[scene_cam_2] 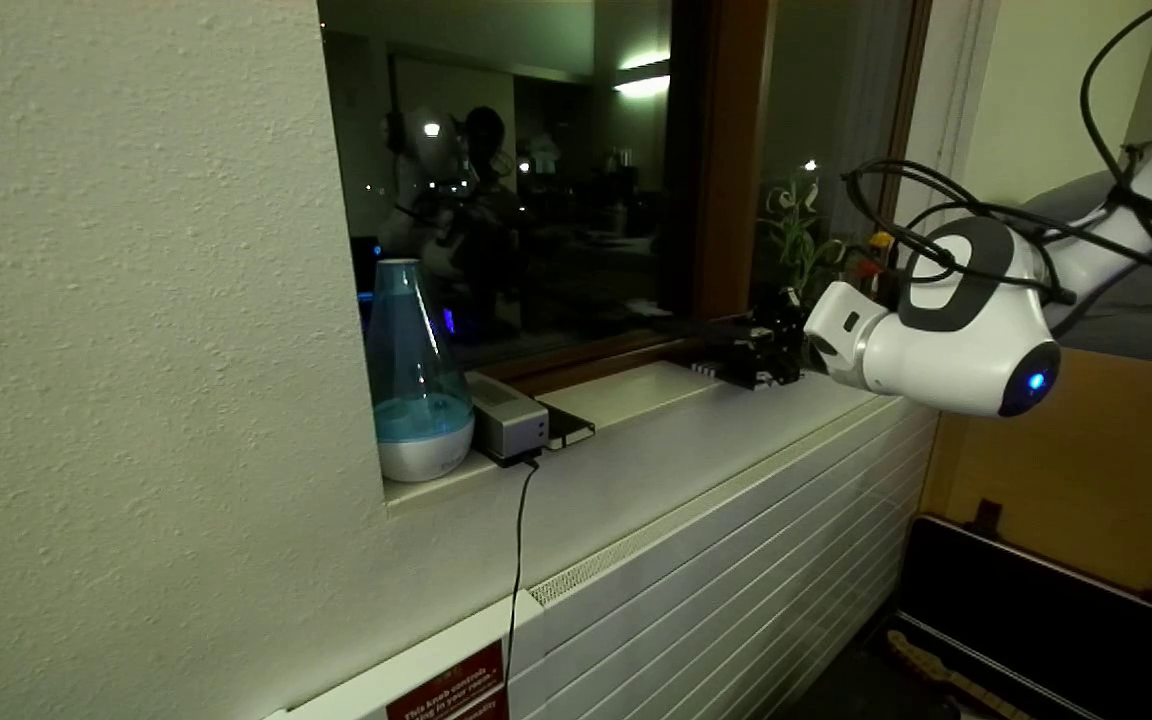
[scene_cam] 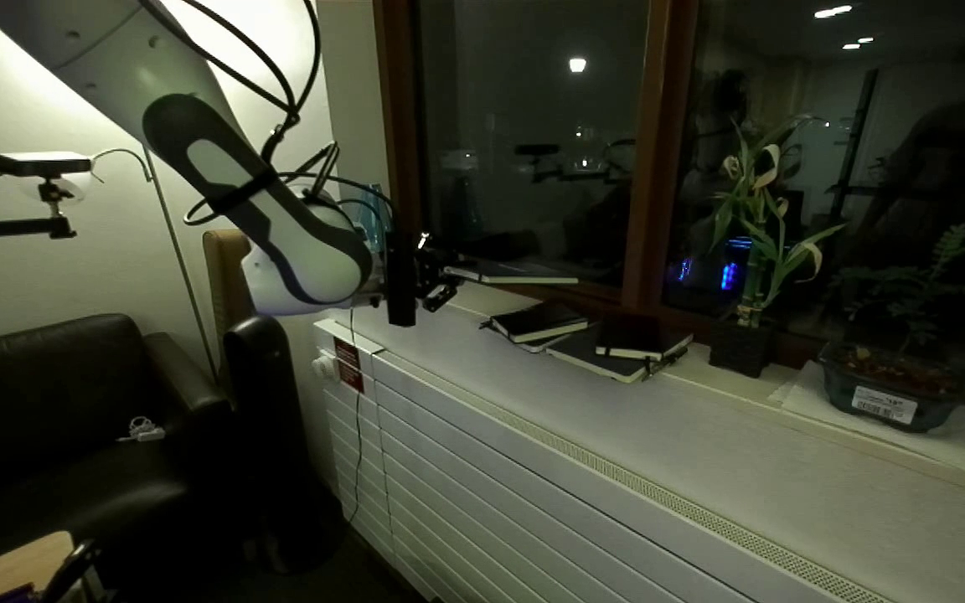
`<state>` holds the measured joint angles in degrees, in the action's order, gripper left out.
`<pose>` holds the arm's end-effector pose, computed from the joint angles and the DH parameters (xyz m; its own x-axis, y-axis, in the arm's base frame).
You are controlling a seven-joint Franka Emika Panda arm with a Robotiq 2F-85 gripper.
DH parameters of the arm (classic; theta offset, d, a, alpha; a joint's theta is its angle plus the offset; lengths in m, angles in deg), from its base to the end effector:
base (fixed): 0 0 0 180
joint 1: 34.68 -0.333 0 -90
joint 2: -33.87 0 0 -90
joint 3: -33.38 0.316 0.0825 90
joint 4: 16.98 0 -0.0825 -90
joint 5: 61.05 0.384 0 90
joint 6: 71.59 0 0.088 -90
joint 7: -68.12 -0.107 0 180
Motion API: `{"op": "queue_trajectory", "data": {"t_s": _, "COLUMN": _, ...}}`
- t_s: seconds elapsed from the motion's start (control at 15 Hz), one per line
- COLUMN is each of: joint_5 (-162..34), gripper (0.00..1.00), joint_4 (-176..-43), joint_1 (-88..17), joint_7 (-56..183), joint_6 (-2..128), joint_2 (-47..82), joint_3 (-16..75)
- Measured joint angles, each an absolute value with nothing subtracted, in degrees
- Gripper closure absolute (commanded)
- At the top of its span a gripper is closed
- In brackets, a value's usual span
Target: Put the second book from the left on top of the third book.
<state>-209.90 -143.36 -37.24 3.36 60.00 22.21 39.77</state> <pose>0.5629 0.0766 0.3065 0.2352 0.9698 -0.0651 0.0866 0.0458 0.9952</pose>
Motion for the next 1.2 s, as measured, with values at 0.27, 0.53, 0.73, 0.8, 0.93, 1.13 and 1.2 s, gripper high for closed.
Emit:
{"op": "queue_trajectory", "data": {"t_s": 0.27, "joint_5": -209.9, "gripper": 0.95, "joint_4": -143.37, "joint_1": -36.89, "joint_7": 4.06, "joint_6": 60.0, "joint_2": 22.04, "joint_3": 38.73}}
{"op": "queue_trajectory", "data": {"t_s": 0.53, "joint_5": -209.9, "gripper": 0.95, "joint_4": -143.38, "joint_1": -36.3, "joint_7": 4.38, "joint_6": 59.89, "joint_2": 22.04, "joint_3": 37.65}}
{"op": "queue_trajectory", "data": {"t_s": 0.73, "joint_5": -209.9, "gripper": 0.95, "joint_4": -143.38, "joint_1": -36.11, "joint_7": 4.77, "joint_6": 59.22, "joint_2": 22.01, "joint_3": 37.15}}
{"op": "queue_trajectory", "data": {"t_s": 0.8, "joint_5": -209.9, "gripper": 0.95, "joint_4": -143.38, "joint_1": -36.11, "joint_7": 4.8, "joint_6": 58.97, "joint_2": 21.98, "joint_3": 37.06}}
{"op": "queue_trajectory", "data": {"t_s": 0.93, "joint_5": -209.9, "gripper": 0.55, "joint_4": -143.36, "joint_1": -36.07, "joint_7": 4.8, "joint_6": 58.72, "joint_2": 21.94, "joint_3": 36.89}}
{"op": "queue_trajectory", "data": {"t_s": 1.13, "joint_5": -209.9, "gripper": 0.36, "joint_4": -143.28, "joint_1": -35.78, "joint_7": 4.8, "joint_6": 58.64, "joint_2": 21.91, "joint_3": 36.81}}
{"op": "queue_trajectory", "data": {"t_s": 1.2, "joint_5": -209.9, "gripper": 0.3, "joint_4": -143.28, "joint_1": -35.75, "joint_7": 4.8, "joint_6": 58.64, "joint_2": 21.91, "joint_3": 36.82}}
